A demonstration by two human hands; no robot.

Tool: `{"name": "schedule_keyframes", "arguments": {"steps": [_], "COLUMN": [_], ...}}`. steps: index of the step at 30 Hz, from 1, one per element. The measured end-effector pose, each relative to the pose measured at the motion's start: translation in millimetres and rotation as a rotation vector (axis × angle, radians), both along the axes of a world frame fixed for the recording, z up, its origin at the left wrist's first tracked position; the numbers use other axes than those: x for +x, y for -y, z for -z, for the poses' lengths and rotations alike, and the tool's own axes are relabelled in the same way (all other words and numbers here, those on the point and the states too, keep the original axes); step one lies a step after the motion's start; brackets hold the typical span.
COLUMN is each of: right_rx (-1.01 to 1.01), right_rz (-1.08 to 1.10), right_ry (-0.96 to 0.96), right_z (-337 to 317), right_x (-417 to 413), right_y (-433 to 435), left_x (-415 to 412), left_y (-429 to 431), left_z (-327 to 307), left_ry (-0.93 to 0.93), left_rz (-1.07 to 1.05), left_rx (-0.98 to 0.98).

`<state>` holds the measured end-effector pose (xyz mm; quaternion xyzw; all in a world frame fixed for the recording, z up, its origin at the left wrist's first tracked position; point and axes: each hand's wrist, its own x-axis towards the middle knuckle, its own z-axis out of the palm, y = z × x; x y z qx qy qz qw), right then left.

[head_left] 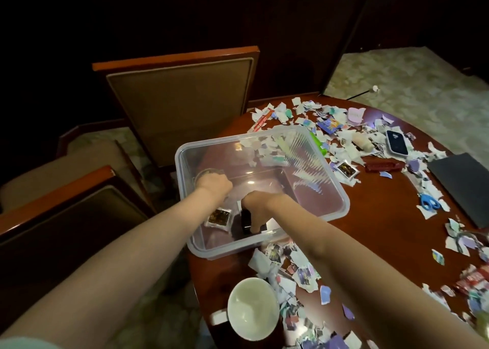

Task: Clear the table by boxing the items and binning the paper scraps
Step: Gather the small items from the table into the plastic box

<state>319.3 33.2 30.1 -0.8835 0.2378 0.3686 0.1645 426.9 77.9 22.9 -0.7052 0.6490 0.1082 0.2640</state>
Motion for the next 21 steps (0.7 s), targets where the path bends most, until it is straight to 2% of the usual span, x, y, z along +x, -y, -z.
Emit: {"name": "schedule_keyframes", "arguments": {"steps": [2,5,7,9,16,21], "right_rx": [-0.01,-0.026,-0.04,-0.038,-0.047,-0.042], "right_rz": [-0.084,-0.158,-0.19,-0.186,-0.056,-0.026], "right_ry": [-0.009,-0.024,-0.05,-0.065,-0.239,-0.252], "right_z": [1.6,5.9,10.1,9.9,6.6,7.8], "right_x": [3.0,6.1,8.4,10.1,2.5,4.4], "right_y": [-5.6,-8.8,-8.5,-7.3,-0.8,-3.2], "left_x": [0.3,0.9,-1.1,-2.6,-2.8,-11.5], "left_y": [2.2,1.4,-3.1,-6.3,-1.1,-6.3], "left_z": [-2.2,-5.5,-6.2,-3.5,3.9,16.3], "left_ry": [0.036,-0.033,-0.138,-0.166,-0.104,0.082], "left_rz": [0.08,0.147,0.168,0.19,0.185,0.361], "left_rx": [-0.024,-0.012,0.105,0.232,0.281,0.2]}}
